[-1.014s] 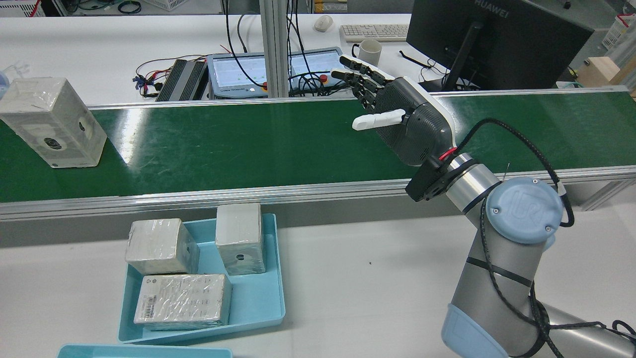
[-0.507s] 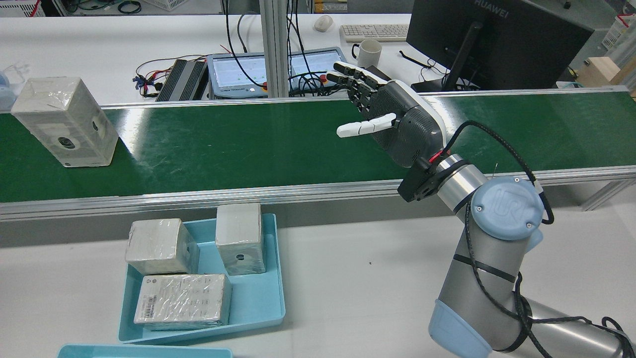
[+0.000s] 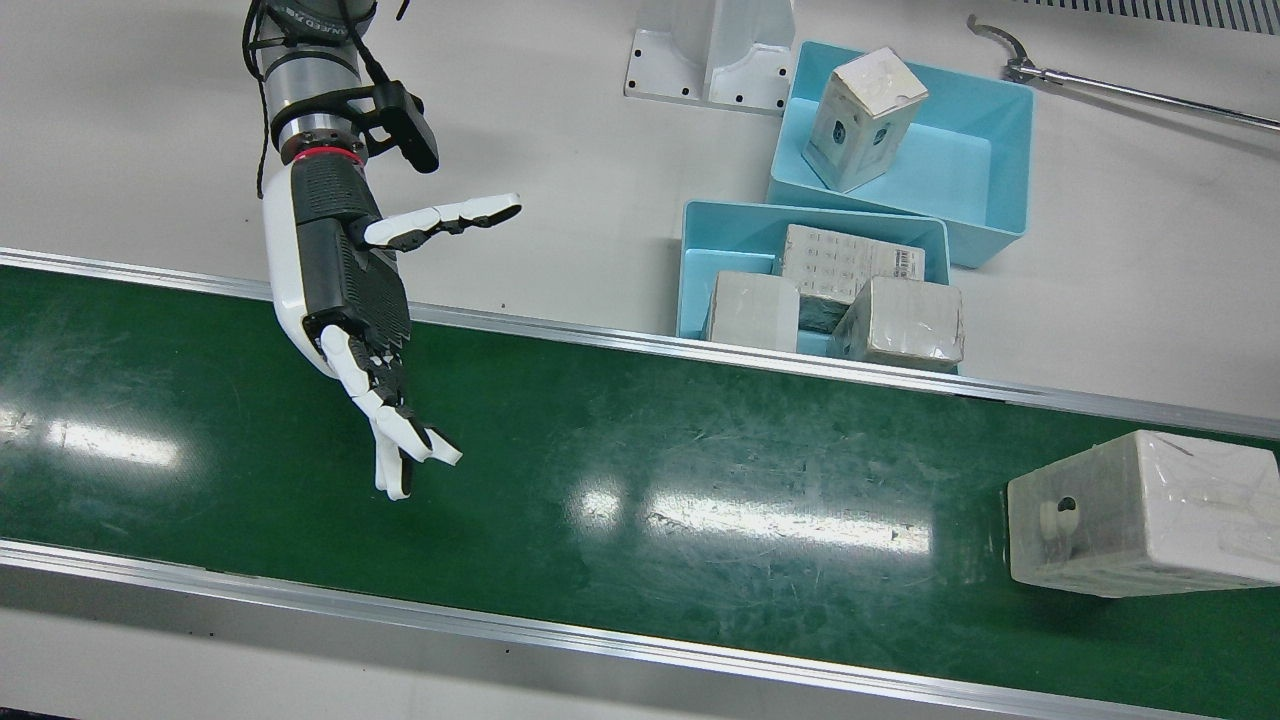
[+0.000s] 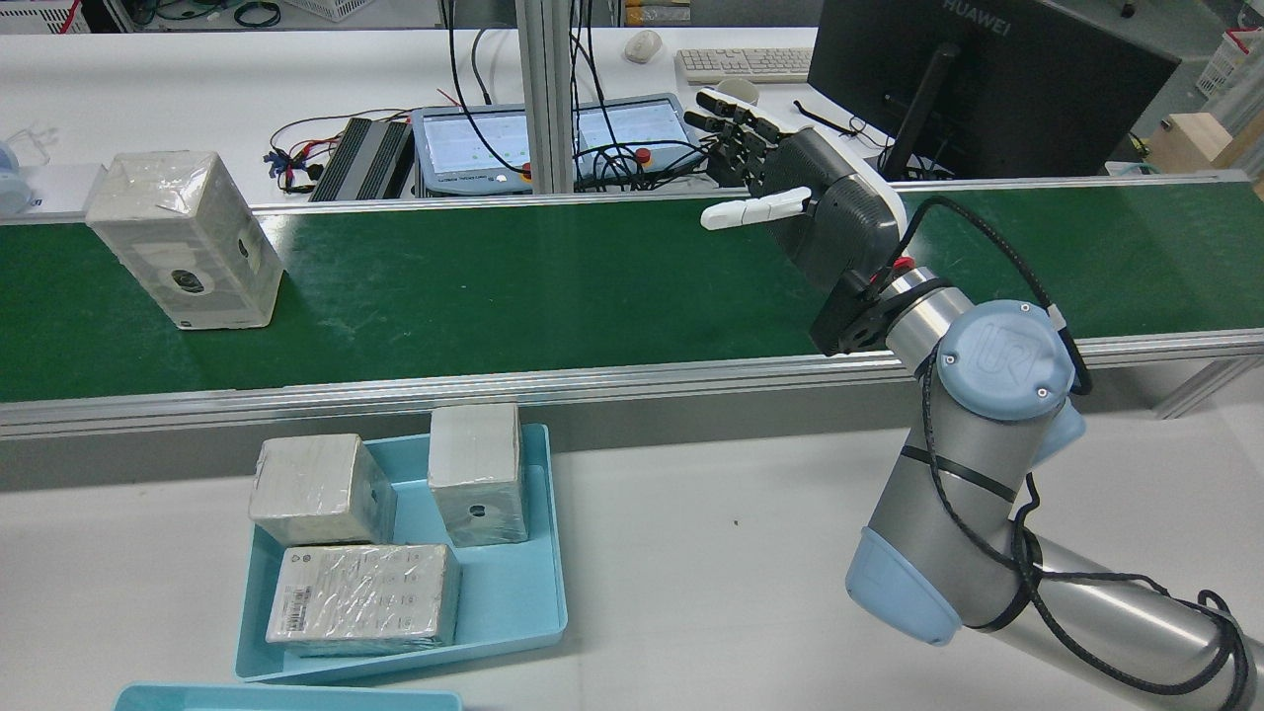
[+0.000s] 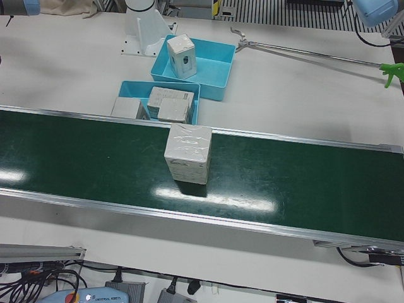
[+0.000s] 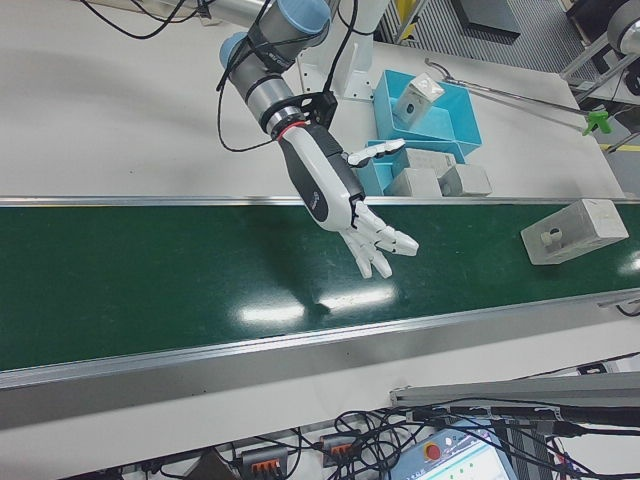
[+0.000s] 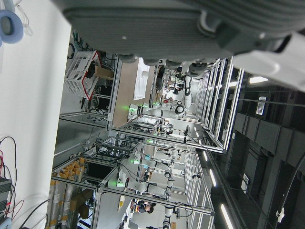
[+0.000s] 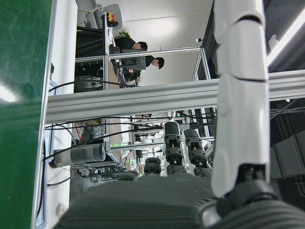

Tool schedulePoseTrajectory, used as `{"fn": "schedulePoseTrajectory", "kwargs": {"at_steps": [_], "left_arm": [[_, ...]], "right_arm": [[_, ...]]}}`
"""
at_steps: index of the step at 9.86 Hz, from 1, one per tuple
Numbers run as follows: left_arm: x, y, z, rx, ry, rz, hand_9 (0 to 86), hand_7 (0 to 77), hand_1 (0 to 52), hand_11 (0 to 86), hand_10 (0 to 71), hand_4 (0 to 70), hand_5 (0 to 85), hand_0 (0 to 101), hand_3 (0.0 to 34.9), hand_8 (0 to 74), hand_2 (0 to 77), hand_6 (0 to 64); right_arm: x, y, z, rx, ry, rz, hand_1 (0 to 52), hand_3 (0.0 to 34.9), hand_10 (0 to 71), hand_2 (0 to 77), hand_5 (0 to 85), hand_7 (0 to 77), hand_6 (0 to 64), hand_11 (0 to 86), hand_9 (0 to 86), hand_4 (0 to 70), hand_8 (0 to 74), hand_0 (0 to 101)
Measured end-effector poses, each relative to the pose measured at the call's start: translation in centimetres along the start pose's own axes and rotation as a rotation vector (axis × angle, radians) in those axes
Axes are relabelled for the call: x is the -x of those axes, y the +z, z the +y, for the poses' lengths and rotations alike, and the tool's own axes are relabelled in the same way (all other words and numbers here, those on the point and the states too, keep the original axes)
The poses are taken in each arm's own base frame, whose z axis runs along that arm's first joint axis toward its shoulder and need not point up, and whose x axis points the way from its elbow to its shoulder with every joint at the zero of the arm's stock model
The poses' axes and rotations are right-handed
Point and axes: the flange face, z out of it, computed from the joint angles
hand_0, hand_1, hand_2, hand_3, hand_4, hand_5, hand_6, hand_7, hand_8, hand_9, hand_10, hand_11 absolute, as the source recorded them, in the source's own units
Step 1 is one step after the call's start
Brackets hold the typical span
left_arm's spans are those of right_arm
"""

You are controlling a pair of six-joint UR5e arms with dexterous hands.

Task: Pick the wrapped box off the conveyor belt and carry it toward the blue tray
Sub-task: 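Move the right hand along the belt toward the white wrapped box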

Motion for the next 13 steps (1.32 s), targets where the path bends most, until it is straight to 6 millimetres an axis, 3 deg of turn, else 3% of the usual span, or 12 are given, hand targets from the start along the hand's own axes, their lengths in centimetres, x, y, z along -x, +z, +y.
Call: {"fn": "schedulePoseTrajectory", "kwargs": {"at_steps": [3,5,8,11,13], "left_arm": [[0.0,0.0,0.0,0.000,0.000,0.000,0.5,0.5,0.0,0.5,0.0,0.0,1.1,0,0.0,0.5,0.5,0.5],[0.0,0.0,0.0,0.000,0.000,0.000,0.0,0.5,0.0,0.5,0.0,0.0,1.1,0,0.0,0.5,0.5,0.5],[0.0,0.0,0.0,0.000,0.000,0.000,0.5,0.5,0.0,0.5,0.0,0.0,1.1,0,0.0,0.5,1.1,0.0],[0.0,0.0,0.0,0.000,0.000,0.000,0.5,0.5,0.0,0.5,0.0,0.0,1.1,0,0.0,0.5,0.5,0.5],[0.0,0.0,0.0,0.000,0.000,0.000,0.0,0.5,0.0,0.5,0.0,0.0,1.1,0,0.0,0.5,0.5,0.5]], "right_arm": [[1.5,0.5,0.3,0.007,-0.010,-0.023,14.7,0.0,0.0,7.1,10.9,17.5,6.5,1.1,4.4,13.6,4.9,49],[0.1,0.3,0.5,0.008,-0.007,-0.002,13.1,0.0,0.0,7.6,10.4,17.5,6.5,1.1,4.9,11.5,4.9,48],[-3.1,0.1,0.7,0.008,-0.029,0.036,15.3,0.0,0.0,8.2,10.4,16.4,6.5,1.1,2.7,9.3,3.8,48],[-5.6,1.9,0.5,-0.001,-0.044,0.044,15.3,0.0,0.0,8.2,10.4,16.4,6.5,1.1,2.7,8.7,3.3,49],[-6.0,2.8,0.2,-0.008,-0.050,0.019,15.3,0.0,0.0,8.2,13.1,18.0,6.5,1.1,3.3,12.0,1.6,49]]}}
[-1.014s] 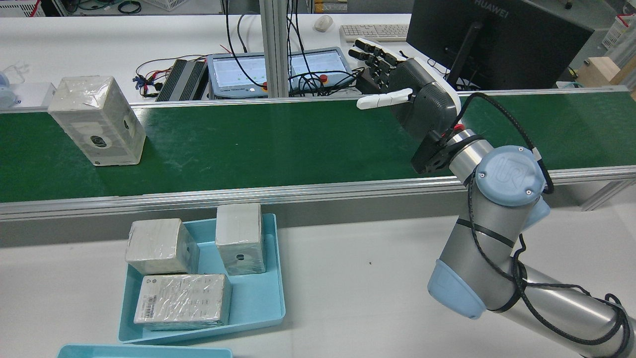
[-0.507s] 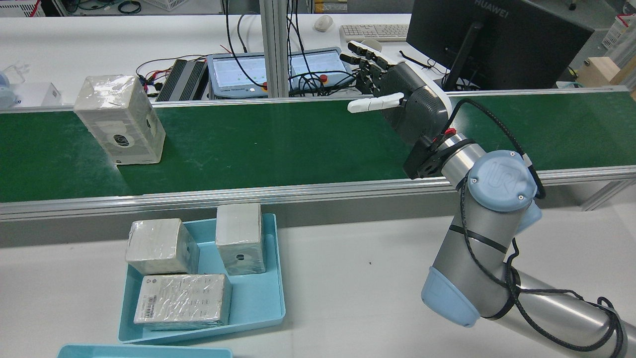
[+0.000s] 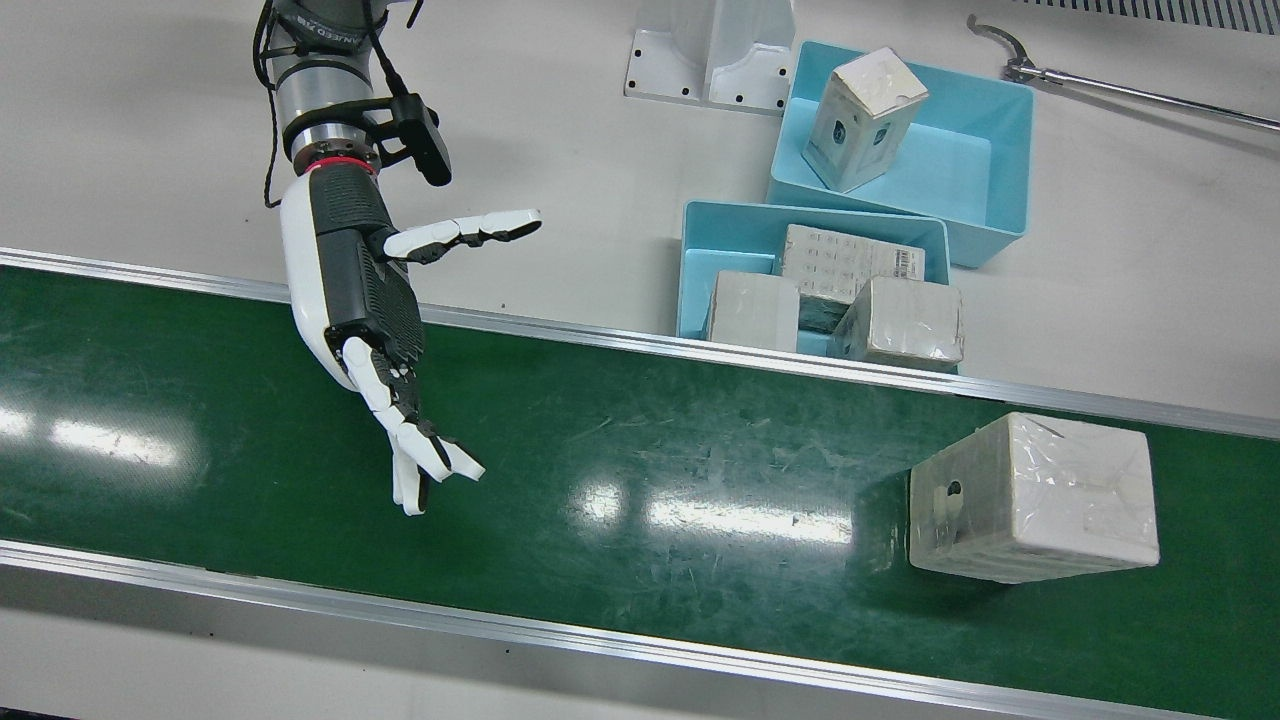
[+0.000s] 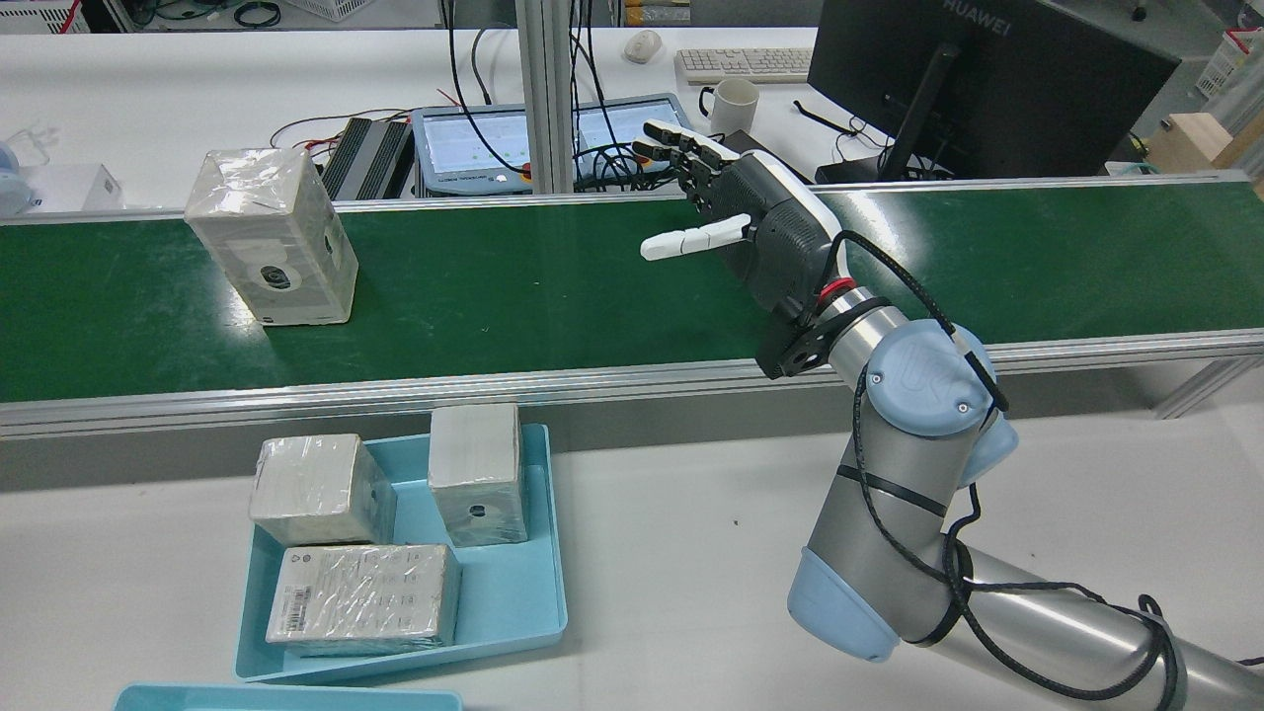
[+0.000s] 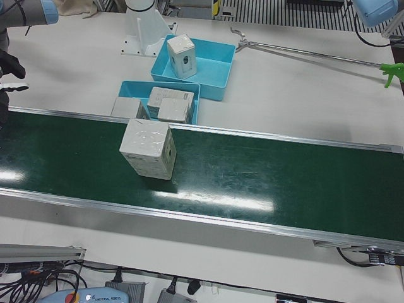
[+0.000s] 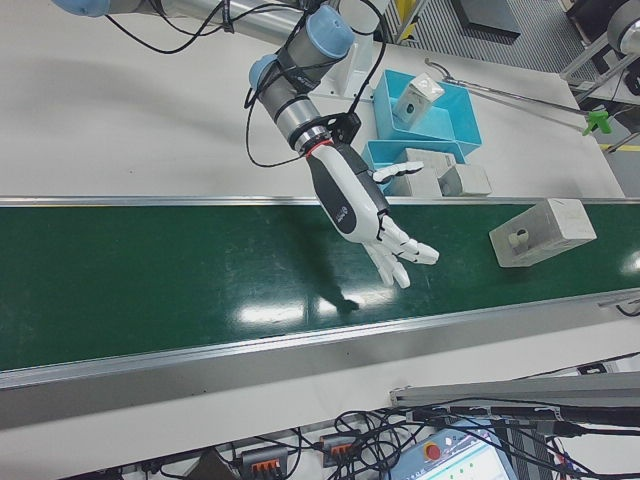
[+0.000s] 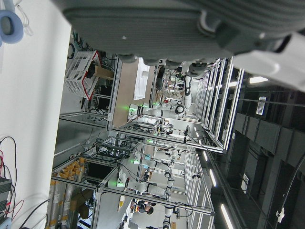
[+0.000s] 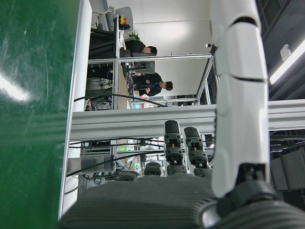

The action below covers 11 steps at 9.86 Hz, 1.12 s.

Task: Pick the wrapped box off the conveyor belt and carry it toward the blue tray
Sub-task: 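Move the right hand along the belt toward the white wrapped box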

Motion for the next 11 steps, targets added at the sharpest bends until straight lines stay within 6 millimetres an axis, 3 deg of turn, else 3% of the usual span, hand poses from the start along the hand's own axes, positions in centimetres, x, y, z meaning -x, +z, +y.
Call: {"fn": "schedulePoseTrajectory", "kwargs": {"at_steps": [1,4,8,10,11], "left_arm": [[0.0,0.0,0.0,0.000,0.000,0.000,0.0,0.5,0.0,0.5,0.5,0.0,1.1,0,0.0,0.5,1.1,0.5],[0.0,0.0,0.0,0.000,0.000,0.000,0.0,0.5,0.0,0.5,0.5,0.0,1.1,0,0.0,0.5,0.5,0.5],[0.0,0.0,0.0,0.000,0.000,0.000,0.0,0.5,0.0,0.5,0.0,0.0,1.1,0,0.0,0.5,0.5,0.5],[0.0,0.0,0.0,0.000,0.000,0.000,0.0,0.5,0.0,0.5,0.5,0.0,0.5,0,0.0,0.5,1.1,0.5],[0.0,0.0,0.0,0.000,0.000,0.000,0.0,0.5,0.0,0.5,0.0,0.0,0.5,0,0.0,0.5,0.5,0.5]], "right_arm": [[-0.1,0.1,-0.4,-0.009,-0.006,-0.007,15.8,0.0,0.0,9.8,13.6,18.0,7.1,1.1,2.2,13.1,1.6,50],[-0.4,0.4,-1.4,-0.029,-0.017,-0.010,19.1,0.0,0.0,8.7,9.3,12.5,3.8,1.1,2.2,7.6,1.6,51],[-0.5,0.5,-1.7,-0.033,-0.019,-0.009,15.3,0.0,0.0,8.7,10.4,12.5,3.8,1.1,1.6,7.6,0.5,50],[-0.6,0.6,-1.5,-0.030,-0.017,-0.007,15.3,0.0,0.0,8.7,10.4,13.1,3.8,1.1,1.6,7.6,1.6,50],[-0.6,0.7,-1.4,-0.028,-0.016,-0.008,18.0,0.0,0.0,7.6,12.0,13.1,3.8,1.1,1.6,9.8,1.6,50]]}}
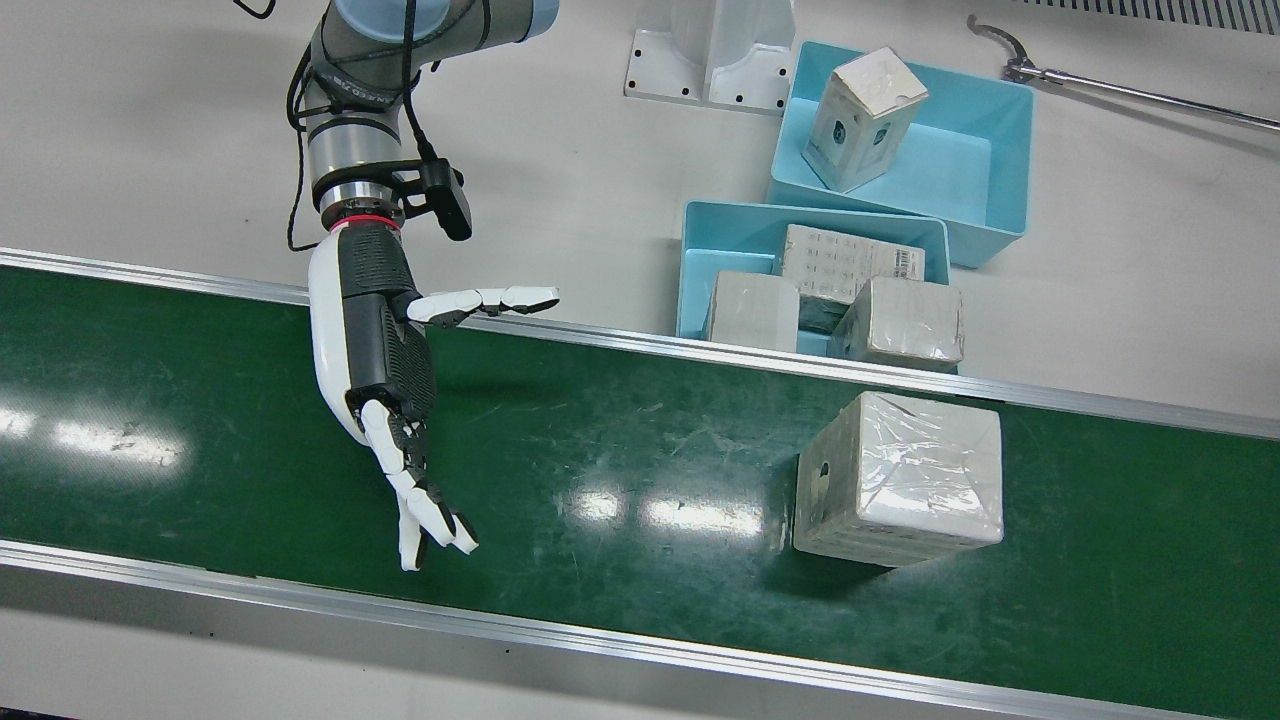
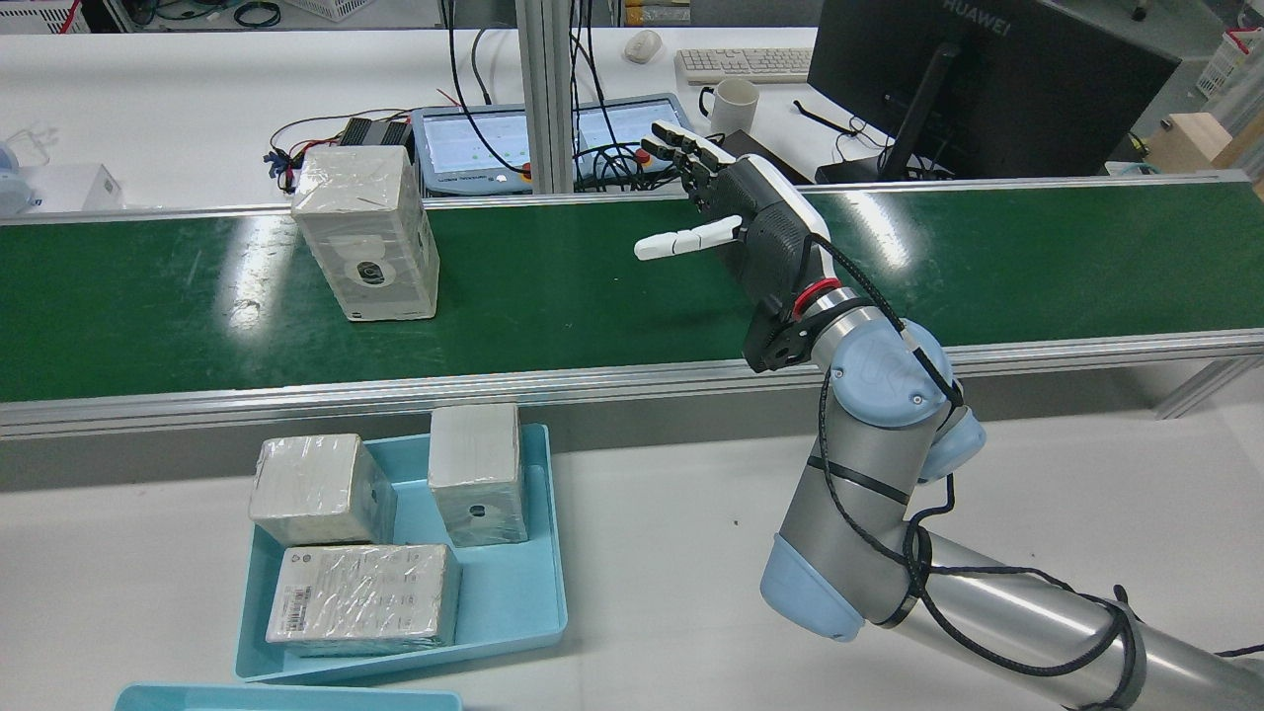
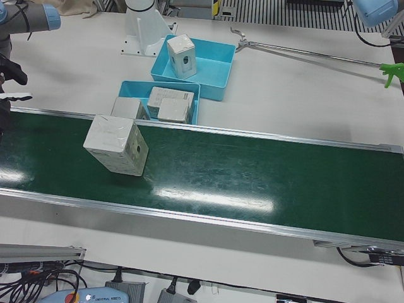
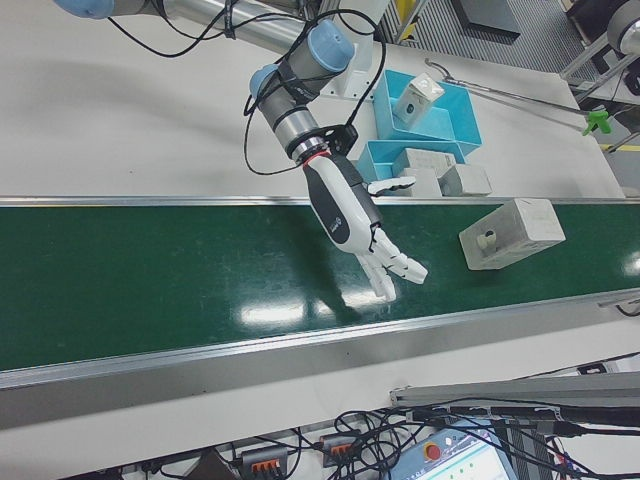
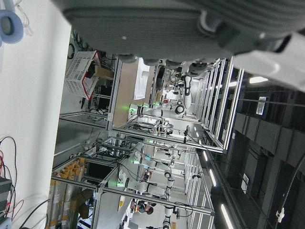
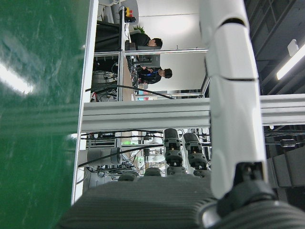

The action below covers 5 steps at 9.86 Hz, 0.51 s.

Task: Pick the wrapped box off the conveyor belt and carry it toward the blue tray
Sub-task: 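Move the right hand along the belt toward the white wrapped box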

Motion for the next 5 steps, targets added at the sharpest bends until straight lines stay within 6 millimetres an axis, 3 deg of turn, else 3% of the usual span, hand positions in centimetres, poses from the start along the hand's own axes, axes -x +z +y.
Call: {"fn": "schedulePoseTrajectory", "kwargs": {"at_steps": [5], "left_arm": [[0.0,0.0,0.0,0.000,0.000,0.000,0.0,0.5,0.0,0.5,0.5,0.0,1.1,0,0.0,0.5,0.5,0.5]], "right_arm": [[-2.2,1.9,1.2,-0.003,0.002,0.008,18.0,0.0,0.0,10.9,12.0,15.3,4.9,1.1,1.6,9.8,1.1,51]]}}
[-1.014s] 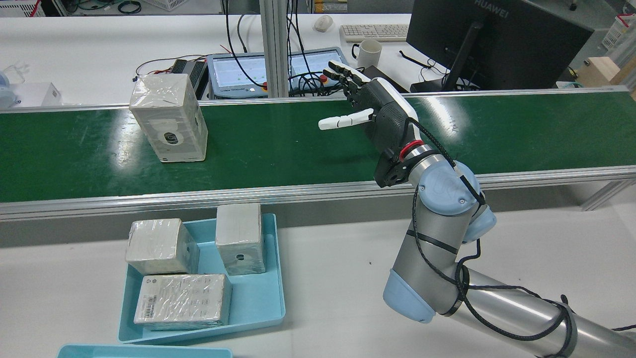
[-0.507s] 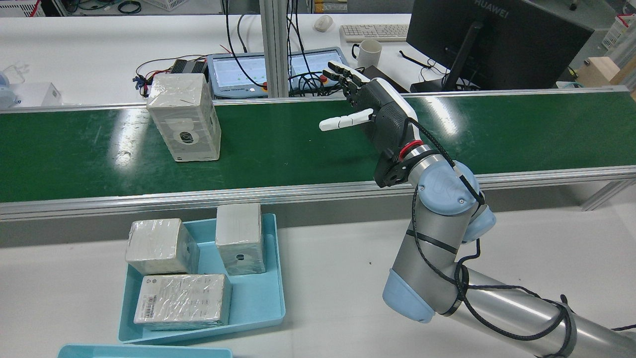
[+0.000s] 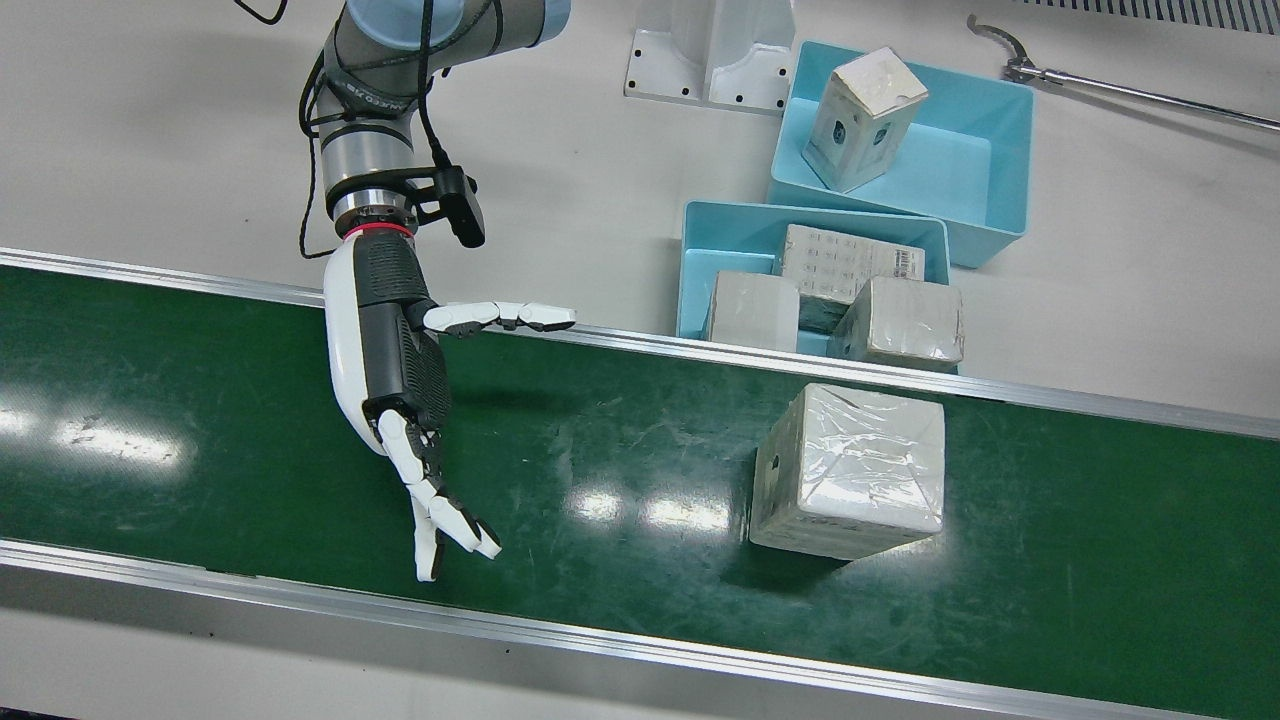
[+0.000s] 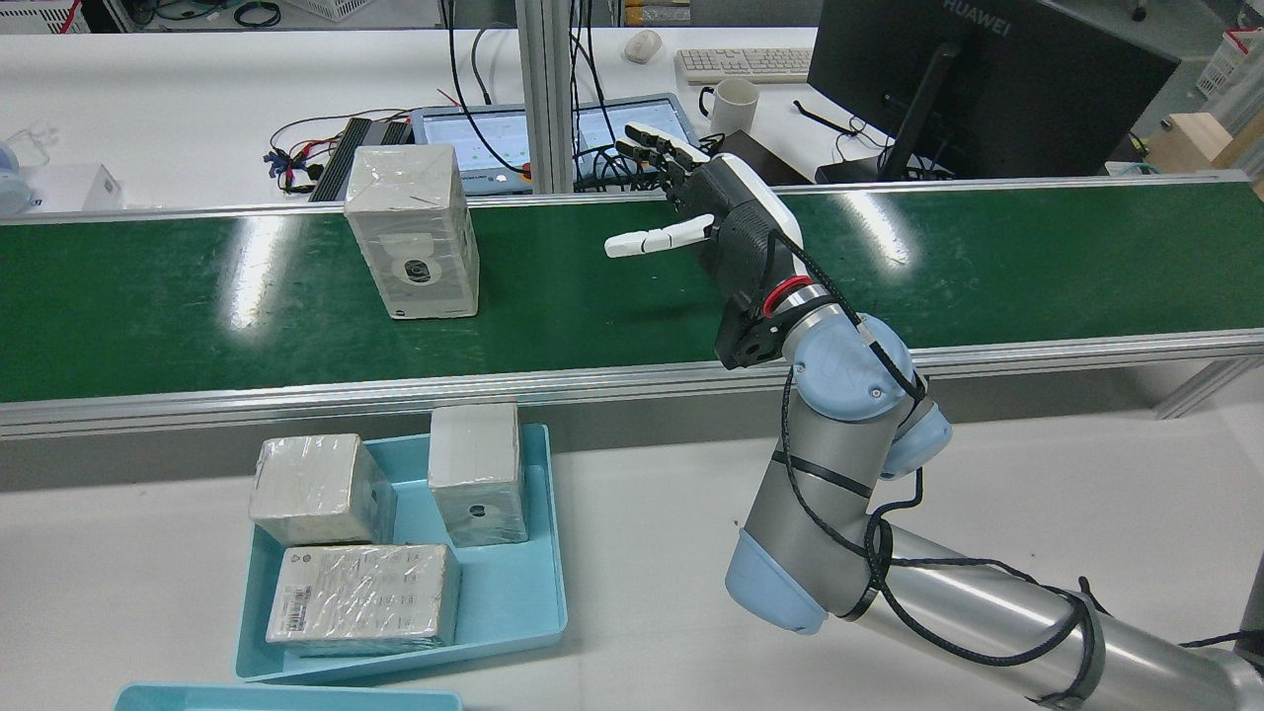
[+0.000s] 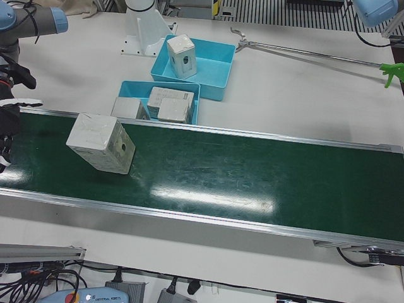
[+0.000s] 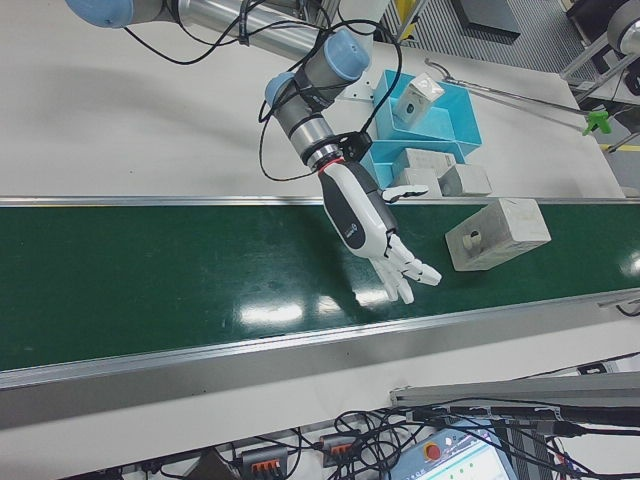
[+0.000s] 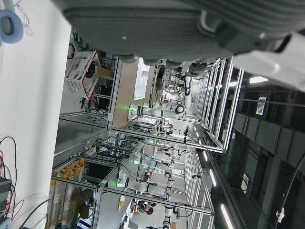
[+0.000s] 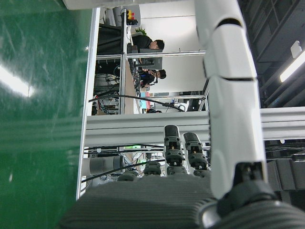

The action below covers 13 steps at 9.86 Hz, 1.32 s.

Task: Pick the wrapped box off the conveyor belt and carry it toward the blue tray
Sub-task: 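Move the right hand along the belt toward the white wrapped box, then close the right hand fingers around the white wrapped box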

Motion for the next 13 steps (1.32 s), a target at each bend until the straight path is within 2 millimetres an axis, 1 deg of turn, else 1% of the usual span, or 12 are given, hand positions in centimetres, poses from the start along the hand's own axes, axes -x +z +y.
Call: {"fn": "schedulePoseTrajectory", "kwargs": {"at_steps": [1,2,4,5,6,7,8,10,12,13], "left_arm": [[0.0,0.0,0.0,0.000,0.000,0.000,0.5,0.5,0.0,0.5,0.0,0.0,0.5,0,0.0,0.5,0.5,0.5],[0.0,0.0,0.0,0.000,0.000,0.000,0.5,0.5,0.0,0.5,0.0,0.0,0.5,0,0.0,0.5,1.1,0.5],[0.0,0.0,0.0,0.000,0.000,0.000,0.5,0.5,0.0,0.5,0.5,0.0,0.5,0,0.0,0.5,1.1,0.5],[0.0,0.0,0.0,0.000,0.000,0.000,0.5,0.5,0.0,0.5,0.5,0.0,0.5,0,0.0,0.5,1.1,0.5],[0.0,0.0,0.0,0.000,0.000,0.000,0.0,0.5,0.0,0.5,0.0,0.0,0.5,0,0.0,0.5,1.1,0.0],[0.0,0.0,0.0,0.000,0.000,0.000,0.0,0.5,0.0,0.5,0.0,0.0,0.5,0,0.0,0.5,1.1,0.0],[0.0,0.0,0.0,0.000,0.000,0.000,0.5,0.5,0.0,0.5,0.5,0.0,0.5,0,0.0,0.5,1.1,0.5],[0.0,0.0,0.0,0.000,0.000,0.000,0.5,0.5,0.0,0.5,0.5,0.0,0.5,0,0.0,0.5,0.5,0.5],[0.0,0.0,0.0,0.000,0.000,0.000,0.0,0.5,0.0,0.5,0.0,0.0,0.5,0,0.0,0.5,1.1,0.5],[0.0,0.0,0.0,0.000,0.000,0.000,0.5,0.5,0.0,0.5,0.0,0.0,0.5,0,0.0,0.5,0.5,0.5]], "right_arm": [[-0.6,0.1,0.2,0.000,0.001,0.006,18.0,0.0,0.0,10.9,12.5,16.4,4.9,1.1,1.6,9.3,2.7,51],[-1.3,0.1,0.2,-0.003,0.001,0.015,18.0,0.8,0.0,10.9,12.5,16.4,4.9,1.1,1.6,9.3,2.7,51],[-2.1,0.3,0.4,-0.005,-0.002,0.023,18.0,0.9,0.0,10.9,12.5,16.4,4.9,1.1,1.6,9.3,2.7,51],[-2.5,0.6,0.7,-0.003,-0.004,0.024,18.0,0.9,0.0,10.9,12.5,16.4,4.9,1.1,1.6,9.3,2.7,51],[-2.8,1.1,1.2,-0.001,-0.005,0.024,19.1,0.9,0.0,10.4,12.5,16.4,4.9,1.1,1.6,9.3,0.5,51],[-3.2,1.7,1.6,-0.001,-0.006,0.025,19.1,0.9,0.0,10.4,12.5,16.4,4.9,1.1,1.6,9.3,0.5,51],[-3.6,2.1,1.9,-0.003,-0.009,0.027,19.1,2.0,0.0,10.4,12.5,16.9,4.4,1.1,3.3,9.8,2.7,51],[-4.4,3.0,2.2,-0.009,-0.014,0.031,19.1,1.5,0.0,10.4,12.5,16.9,4.4,1.1,3.3,10.4,2.7,51],[-5.3,3.6,2.5,-0.014,-0.018,0.036,19.1,2.7,0.0,10.4,13.6,18.0,5.5,1.1,3.3,10.4,2.7,52],[-5.7,3.6,2.6,-0.015,-0.019,0.033,19.1,2.7,0.0,10.4,13.6,18.0,5.5,1.1,3.3,10.4,2.7,52]]}}
